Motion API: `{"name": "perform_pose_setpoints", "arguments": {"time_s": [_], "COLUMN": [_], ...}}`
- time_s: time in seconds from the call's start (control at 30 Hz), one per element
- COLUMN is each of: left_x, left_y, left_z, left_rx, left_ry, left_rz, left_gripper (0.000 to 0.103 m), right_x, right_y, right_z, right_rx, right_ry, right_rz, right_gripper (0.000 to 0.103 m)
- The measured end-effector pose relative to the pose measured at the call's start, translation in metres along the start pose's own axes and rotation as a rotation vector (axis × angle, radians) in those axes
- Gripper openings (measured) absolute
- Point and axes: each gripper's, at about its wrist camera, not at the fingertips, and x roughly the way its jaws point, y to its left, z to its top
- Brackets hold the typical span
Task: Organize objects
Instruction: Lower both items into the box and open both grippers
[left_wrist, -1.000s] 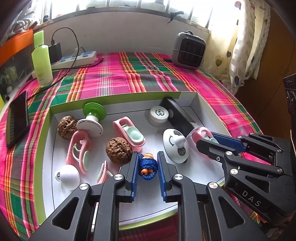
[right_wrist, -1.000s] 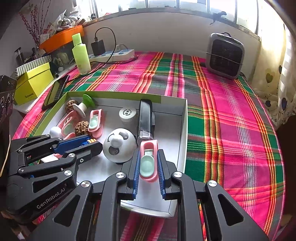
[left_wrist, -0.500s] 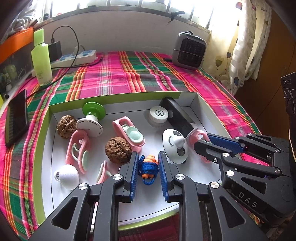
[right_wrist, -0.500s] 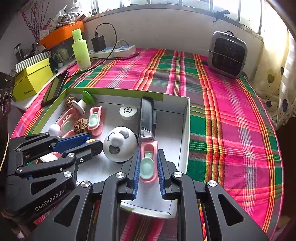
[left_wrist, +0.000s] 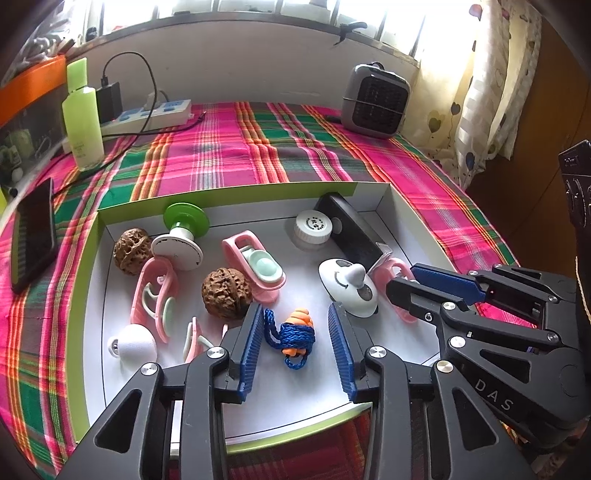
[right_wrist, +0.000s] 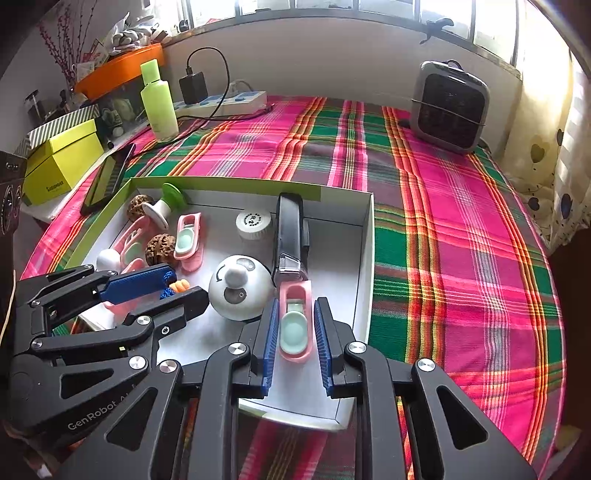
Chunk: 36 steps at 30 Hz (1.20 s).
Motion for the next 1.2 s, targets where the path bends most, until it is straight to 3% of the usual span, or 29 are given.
{"name": "perform_pose_setpoints", "arguments": {"time_s": [0.5, 0.77, 1.2], "left_x": [-0.017, -0.04, -0.067], "left_y": [0.002, -0.003, -0.008], "left_z": [-0.003, -0.01, -0.035], "left_rx": [-0.009, 0.011, 0.005], "left_ry": [-0.035, -0.102, -0.124], "left_rz": [0.018, 0.069, 0.095], "left_gripper": [0.044, 0.045, 0.045], "right_x": [-0.017, -0.032, -0.053], "right_y": [-0.001, 0.003, 0.021], "right_z": [-0.006, -0.016, -0.039], "right_rx": [0.022, 0.051, 0.04], "right_ry": [-0.062, -0.117, -0.152], "right_rz": [0.011, 0.031, 0.016], "right_gripper": [0.037, 0.037, 0.037]}}
